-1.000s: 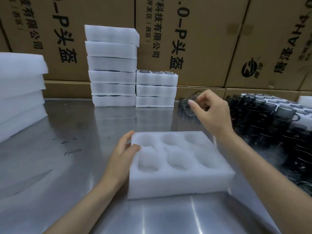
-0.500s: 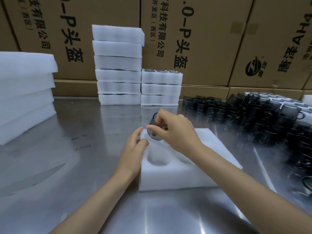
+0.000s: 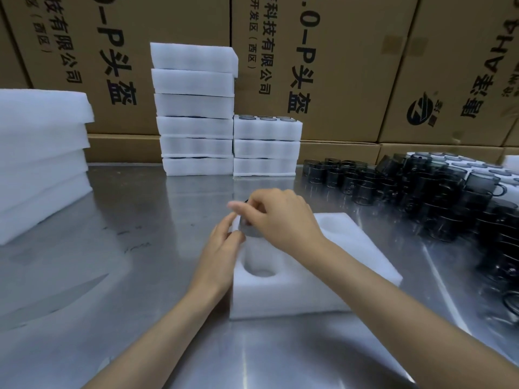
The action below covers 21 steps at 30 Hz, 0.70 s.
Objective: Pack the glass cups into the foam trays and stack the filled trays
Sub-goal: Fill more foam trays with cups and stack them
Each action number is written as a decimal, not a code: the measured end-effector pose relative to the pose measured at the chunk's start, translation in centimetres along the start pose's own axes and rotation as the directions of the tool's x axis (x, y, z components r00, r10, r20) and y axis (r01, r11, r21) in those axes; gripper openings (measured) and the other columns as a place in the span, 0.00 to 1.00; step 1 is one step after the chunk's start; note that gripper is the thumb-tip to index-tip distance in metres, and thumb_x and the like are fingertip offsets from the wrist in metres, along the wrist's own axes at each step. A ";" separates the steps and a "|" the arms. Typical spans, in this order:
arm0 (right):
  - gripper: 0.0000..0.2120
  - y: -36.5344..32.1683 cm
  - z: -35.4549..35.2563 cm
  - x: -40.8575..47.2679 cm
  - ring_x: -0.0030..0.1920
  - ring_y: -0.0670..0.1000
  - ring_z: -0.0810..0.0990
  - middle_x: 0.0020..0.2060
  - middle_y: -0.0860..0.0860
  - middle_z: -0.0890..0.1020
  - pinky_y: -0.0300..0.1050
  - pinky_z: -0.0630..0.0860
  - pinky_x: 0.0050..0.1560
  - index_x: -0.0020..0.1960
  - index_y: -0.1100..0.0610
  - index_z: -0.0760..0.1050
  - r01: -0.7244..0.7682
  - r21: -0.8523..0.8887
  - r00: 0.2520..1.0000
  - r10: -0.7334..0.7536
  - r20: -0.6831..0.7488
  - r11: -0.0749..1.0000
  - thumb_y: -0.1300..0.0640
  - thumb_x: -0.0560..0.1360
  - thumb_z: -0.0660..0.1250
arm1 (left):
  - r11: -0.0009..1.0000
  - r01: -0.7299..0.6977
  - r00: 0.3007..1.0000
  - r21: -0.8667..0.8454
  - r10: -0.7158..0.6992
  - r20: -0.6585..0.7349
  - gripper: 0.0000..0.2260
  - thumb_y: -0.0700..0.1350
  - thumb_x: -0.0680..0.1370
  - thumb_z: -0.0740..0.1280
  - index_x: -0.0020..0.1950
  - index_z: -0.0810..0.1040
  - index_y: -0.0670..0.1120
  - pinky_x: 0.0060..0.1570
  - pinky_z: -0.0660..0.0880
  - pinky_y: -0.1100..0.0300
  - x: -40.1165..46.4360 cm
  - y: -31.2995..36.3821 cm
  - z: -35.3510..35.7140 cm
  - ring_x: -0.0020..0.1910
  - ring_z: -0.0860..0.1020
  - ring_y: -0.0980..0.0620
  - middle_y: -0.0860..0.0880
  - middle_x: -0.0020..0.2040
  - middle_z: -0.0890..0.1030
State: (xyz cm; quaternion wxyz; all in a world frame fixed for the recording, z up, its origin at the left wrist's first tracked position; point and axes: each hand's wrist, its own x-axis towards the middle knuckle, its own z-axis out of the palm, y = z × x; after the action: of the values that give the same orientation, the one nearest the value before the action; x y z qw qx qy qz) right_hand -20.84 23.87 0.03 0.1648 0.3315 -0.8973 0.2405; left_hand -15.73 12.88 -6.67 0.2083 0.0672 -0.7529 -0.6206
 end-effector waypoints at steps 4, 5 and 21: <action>0.30 0.8 -2.4 0.3 0.43 0.50 0.79 0.38 0.44 0.83 0.47 0.74 0.44 0.42 0.53 0.81 -0.038 0.041 0.999 0.039 -0.029 0.998 0.34 0.77 0.48 | 0.999 0.035 0.999 -0.007 -0.035 -0.011 0.27 0.50 0.72 0.60 0.72 0.68 0.51 0.71 0.61 0.53 -0.2 0.4 -0.1 0.69 0.66 0.57 0.54 0.71 0.69; 0.29 1.2 -2.9 0.3 0.45 0.50 0.79 0.40 0.44 0.84 0.47 0.74 0.46 0.43 0.52 0.81 -0.047 0.066 0.998 0.049 -0.041 0.997 0.35 0.78 0.48 | 0.999 0.032 0.999 -0.021 -0.032 -0.011 0.28 0.51 0.71 0.60 0.72 0.68 0.51 0.71 0.61 0.53 -0.3 0.4 -0.1 0.69 0.66 0.58 0.55 0.71 0.69; 0.25 4.2 0.1 -1.5 0.75 0.39 0.44 0.76 0.40 0.46 0.39 0.44 0.73 0.78 0.48 0.46 0.065 -0.011 0.854 -0.050 0.518 0.998 0.47 0.82 0.44 | 0.814 -0.370 0.929 0.448 0.307 0.209 0.18 0.50 0.74 0.51 0.61 0.68 0.64 0.71 0.49 0.63 -1.1 1.0 -1.9 0.70 0.59 0.67 0.73 0.61 0.65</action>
State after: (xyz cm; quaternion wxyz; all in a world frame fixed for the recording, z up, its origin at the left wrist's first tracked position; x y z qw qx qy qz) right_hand -22.56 27.36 -2.08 -0.0705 0.4082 -0.9015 0.1251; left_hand -13.84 11.74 -5.70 0.2438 -0.0581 -0.8943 -0.3708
